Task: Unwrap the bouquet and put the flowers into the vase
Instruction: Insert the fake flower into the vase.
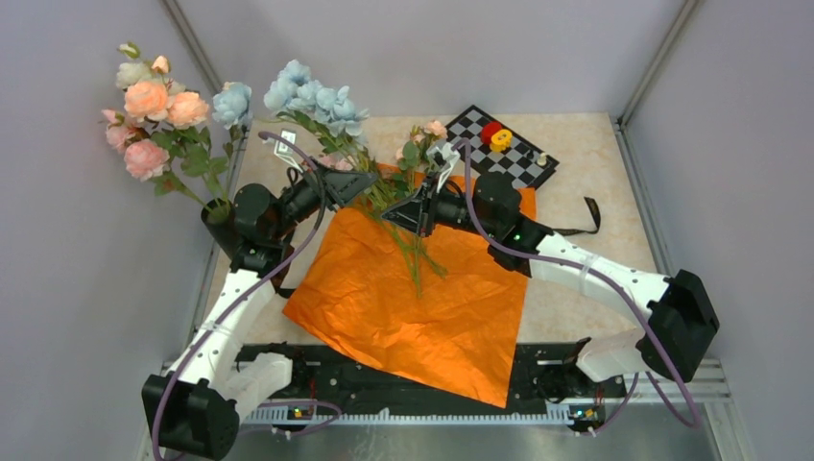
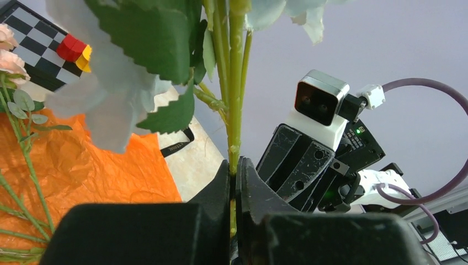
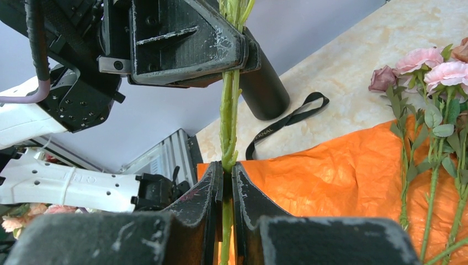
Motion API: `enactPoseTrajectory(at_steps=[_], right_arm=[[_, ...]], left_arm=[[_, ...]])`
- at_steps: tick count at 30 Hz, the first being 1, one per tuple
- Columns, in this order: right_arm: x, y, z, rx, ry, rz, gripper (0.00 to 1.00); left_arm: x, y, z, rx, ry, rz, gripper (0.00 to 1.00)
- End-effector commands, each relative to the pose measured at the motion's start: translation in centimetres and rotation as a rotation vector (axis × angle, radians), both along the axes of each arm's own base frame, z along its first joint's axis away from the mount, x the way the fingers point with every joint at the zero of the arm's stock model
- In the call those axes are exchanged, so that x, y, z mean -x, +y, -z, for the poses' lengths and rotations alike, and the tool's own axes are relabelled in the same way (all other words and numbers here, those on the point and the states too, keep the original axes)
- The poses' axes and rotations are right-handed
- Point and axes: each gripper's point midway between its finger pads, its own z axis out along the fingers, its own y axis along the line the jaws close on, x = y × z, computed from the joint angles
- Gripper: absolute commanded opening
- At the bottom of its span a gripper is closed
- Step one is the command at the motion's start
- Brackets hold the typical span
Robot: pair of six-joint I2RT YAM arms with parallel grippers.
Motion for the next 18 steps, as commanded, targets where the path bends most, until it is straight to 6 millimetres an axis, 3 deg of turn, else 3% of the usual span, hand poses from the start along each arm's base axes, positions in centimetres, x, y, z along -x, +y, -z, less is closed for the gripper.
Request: enactPoseTrajectory(at_steps=[1,9,14,18], right_arm=[[0.6,0.6,-2.6,-0.043,-0.070,-0.022,0.00],[0.3,0.3,-2.2,-0.018,-0.073,0.004,0.00],[0.1,-0.4,-2.3,0.003,-0.097,0.035,0.37],[-0.1,-1.3,-2.1,0.026,-0.113,0.072,0.57]], left_arm=[[0.4,0.0,-1.9,0.009,-0.073,0.001,0.00],[0.2,-0.1,-1.7,-0.052,-0.110,-0.002,0.00],[-0.5,0.1,-1.5,-0.167,-0.142,-0.028,0.00],[-1.0,0.3,-1.0,-0.301,-0.165,-0.027,0.00]])
